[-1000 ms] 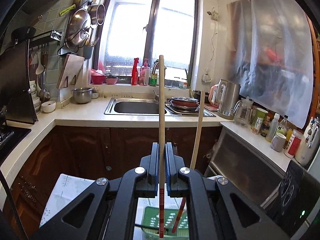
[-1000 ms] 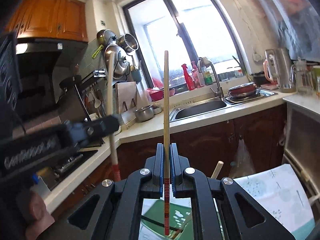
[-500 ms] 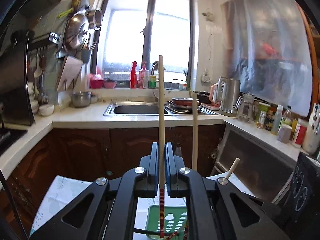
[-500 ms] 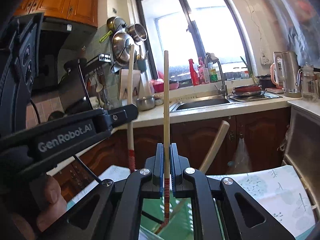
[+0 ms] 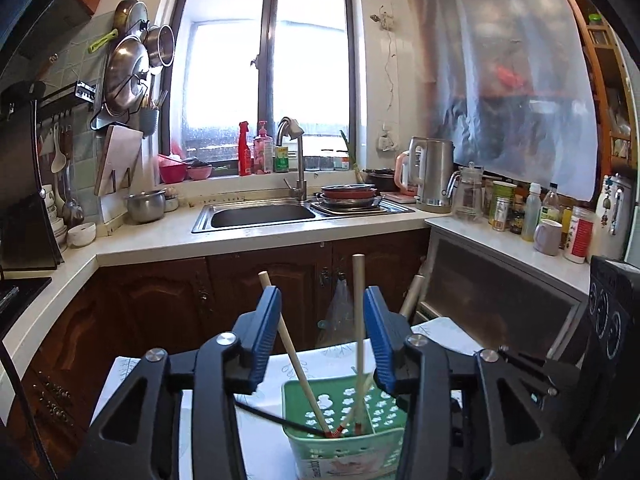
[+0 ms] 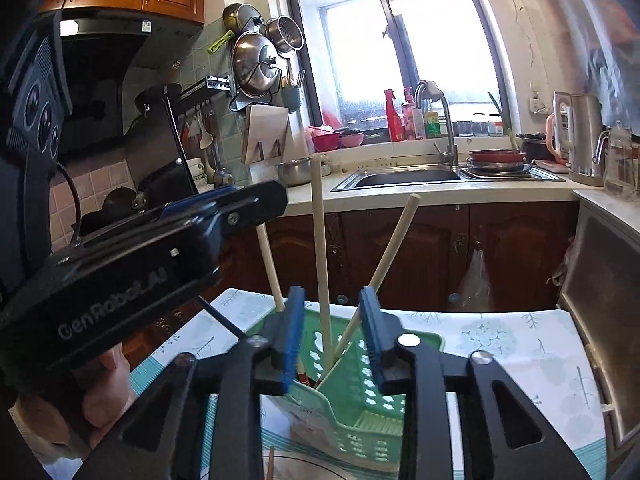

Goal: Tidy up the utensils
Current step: 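Drop both chopsticks into the green holder and open both tools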

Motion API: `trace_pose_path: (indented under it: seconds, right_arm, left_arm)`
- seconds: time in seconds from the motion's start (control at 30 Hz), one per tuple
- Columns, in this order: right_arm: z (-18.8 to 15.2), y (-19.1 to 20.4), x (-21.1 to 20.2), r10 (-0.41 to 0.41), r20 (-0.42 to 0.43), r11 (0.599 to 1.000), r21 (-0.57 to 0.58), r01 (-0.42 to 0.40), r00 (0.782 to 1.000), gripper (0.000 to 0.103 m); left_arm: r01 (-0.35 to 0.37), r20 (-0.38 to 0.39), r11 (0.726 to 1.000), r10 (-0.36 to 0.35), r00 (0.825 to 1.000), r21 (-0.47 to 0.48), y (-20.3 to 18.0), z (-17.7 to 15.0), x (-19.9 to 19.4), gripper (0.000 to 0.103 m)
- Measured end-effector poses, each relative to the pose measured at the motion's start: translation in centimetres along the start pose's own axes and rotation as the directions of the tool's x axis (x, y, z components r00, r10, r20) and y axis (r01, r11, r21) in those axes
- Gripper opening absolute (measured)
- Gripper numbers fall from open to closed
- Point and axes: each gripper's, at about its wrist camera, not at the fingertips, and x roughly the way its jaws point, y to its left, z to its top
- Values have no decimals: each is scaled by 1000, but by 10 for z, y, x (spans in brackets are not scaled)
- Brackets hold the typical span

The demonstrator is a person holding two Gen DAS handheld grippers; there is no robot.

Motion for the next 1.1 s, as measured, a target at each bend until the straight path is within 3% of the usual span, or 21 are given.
trace_pose_path:
  seconds: [0.13,0.3,0.5,0.7,0.77,0.9,1.1]
  right_arm:
    - [19,2,-23,-31,5,1000,-3,31,999,53]
    - [33,-4,-19,-70,-63,997,27,72,996,54]
    - [53,-17,19,-94,-146,991,83,107,985,52]
    - [77,-4,57,-100,-189,993,49,111,977,27]
    - [88,10,70,-106,-196,994,2,109,975,8]
    - [104,41,83,-123,-226,990,-94,104,966,6]
    - [119,94,106,-180,-288,967,-229,115,941,6]
  left_arm:
    - [4,-11,1000,-4,1000,4,4,7,-12,55]
    - [12,-76,999,-14,997,-30,15,13,-24,55]
    - [-8,-157,996,-7,988,-92,44,7,-35,55]
    - [-50,-240,992,20,971,-117,72,-15,-35,55]
    - [-54,-290,991,16,957,-125,78,-23,-28,55]
    - [-51,-357,989,-1,934,-136,85,-36,-14,55]
    - [-35,-366,986,-27,930,-163,89,-40,-5,55]
